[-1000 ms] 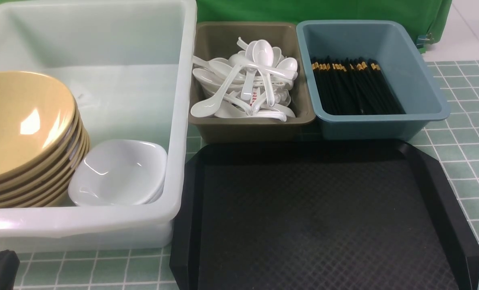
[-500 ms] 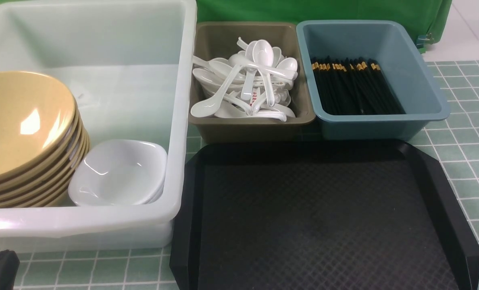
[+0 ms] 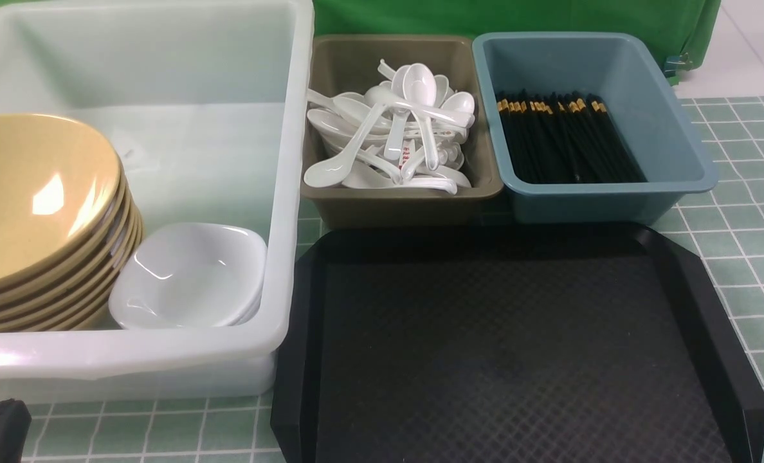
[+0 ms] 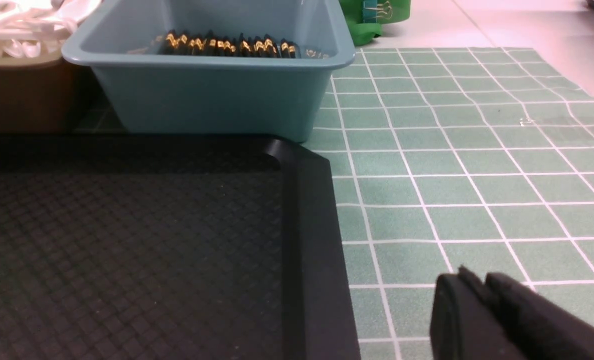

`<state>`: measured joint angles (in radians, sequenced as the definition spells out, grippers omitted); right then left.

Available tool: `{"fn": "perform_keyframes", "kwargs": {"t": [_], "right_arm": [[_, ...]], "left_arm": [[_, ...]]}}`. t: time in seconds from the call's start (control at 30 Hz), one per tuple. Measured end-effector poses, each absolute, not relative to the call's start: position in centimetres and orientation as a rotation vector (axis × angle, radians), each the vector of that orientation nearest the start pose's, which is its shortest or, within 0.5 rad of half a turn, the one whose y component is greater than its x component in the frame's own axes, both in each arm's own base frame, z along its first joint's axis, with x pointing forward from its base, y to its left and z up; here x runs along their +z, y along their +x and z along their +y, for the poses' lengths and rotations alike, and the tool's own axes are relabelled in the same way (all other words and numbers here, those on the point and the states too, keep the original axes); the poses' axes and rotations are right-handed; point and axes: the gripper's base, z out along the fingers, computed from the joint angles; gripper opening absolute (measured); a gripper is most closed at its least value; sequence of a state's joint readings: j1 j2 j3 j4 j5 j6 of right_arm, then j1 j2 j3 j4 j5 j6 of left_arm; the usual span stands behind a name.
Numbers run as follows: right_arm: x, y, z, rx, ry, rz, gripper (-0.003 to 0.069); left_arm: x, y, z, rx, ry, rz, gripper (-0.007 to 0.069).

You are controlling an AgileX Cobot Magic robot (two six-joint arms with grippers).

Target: On blue table put chopsticks spoon bowls plates into blue grey white boxes.

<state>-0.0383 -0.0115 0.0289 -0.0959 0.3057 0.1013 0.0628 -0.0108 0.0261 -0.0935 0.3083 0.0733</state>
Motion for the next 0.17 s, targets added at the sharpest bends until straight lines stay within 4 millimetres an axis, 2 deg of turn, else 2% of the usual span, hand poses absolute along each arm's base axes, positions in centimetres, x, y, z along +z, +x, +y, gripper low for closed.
{"fn": "perform_keyframes", "kwargs": {"t": [0.17], "right_arm": [[17.66, 5.41, -0.47, -0.046, 0.064, 1.804, 0.0108]], "left_arm": [[17.72, 5.42, 0.08, 0.008, -0.051, 1.805, 0.0006]]}}
